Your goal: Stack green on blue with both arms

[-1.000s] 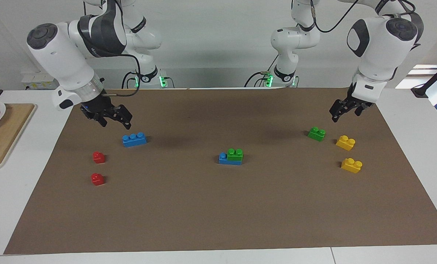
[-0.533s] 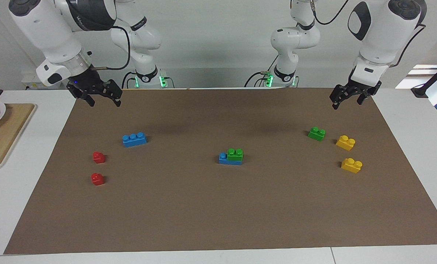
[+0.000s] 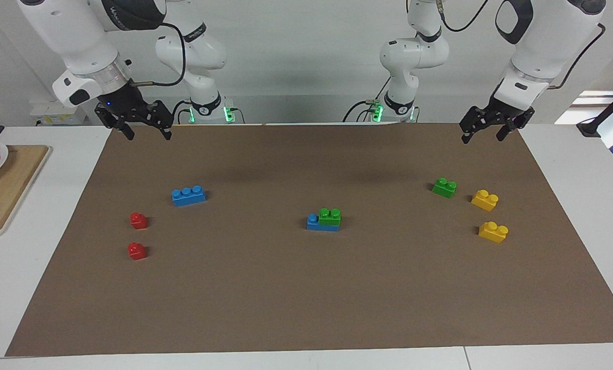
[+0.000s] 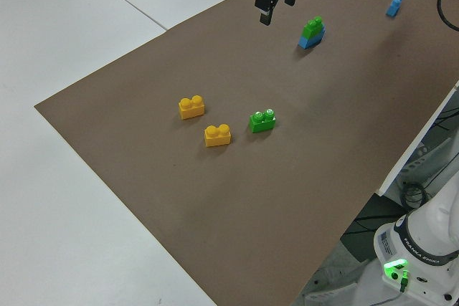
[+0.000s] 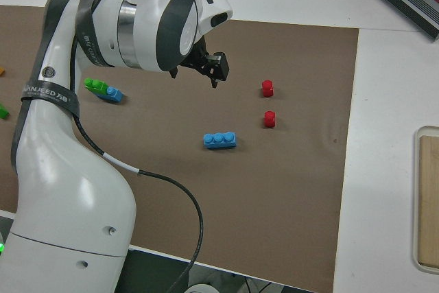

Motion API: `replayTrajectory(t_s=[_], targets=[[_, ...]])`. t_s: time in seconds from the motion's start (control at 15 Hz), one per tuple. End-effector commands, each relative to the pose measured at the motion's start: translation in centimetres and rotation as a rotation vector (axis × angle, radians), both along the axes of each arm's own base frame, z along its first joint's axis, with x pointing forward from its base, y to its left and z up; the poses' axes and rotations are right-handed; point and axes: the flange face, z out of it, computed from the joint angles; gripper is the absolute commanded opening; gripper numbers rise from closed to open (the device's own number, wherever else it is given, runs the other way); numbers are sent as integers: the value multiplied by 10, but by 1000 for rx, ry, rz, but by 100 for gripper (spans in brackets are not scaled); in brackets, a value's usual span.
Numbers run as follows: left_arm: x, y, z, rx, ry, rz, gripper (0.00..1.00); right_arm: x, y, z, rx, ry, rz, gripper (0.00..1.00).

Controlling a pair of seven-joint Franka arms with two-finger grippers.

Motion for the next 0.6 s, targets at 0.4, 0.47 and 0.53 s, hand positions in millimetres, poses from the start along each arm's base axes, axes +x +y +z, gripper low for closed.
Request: replayTrajectory(t_s=[0.4, 0.47, 0.53], targets=[[7, 3, 1, -15, 5, 29, 100, 3, 5, 3, -21, -4, 22, 100], [12, 4, -11, -16, 29, 32, 100, 3, 4, 2, -23, 1, 19, 100], [14, 5, -13, -15, 34, 33, 100, 3, 3, 3, -24, 0, 18, 100]])
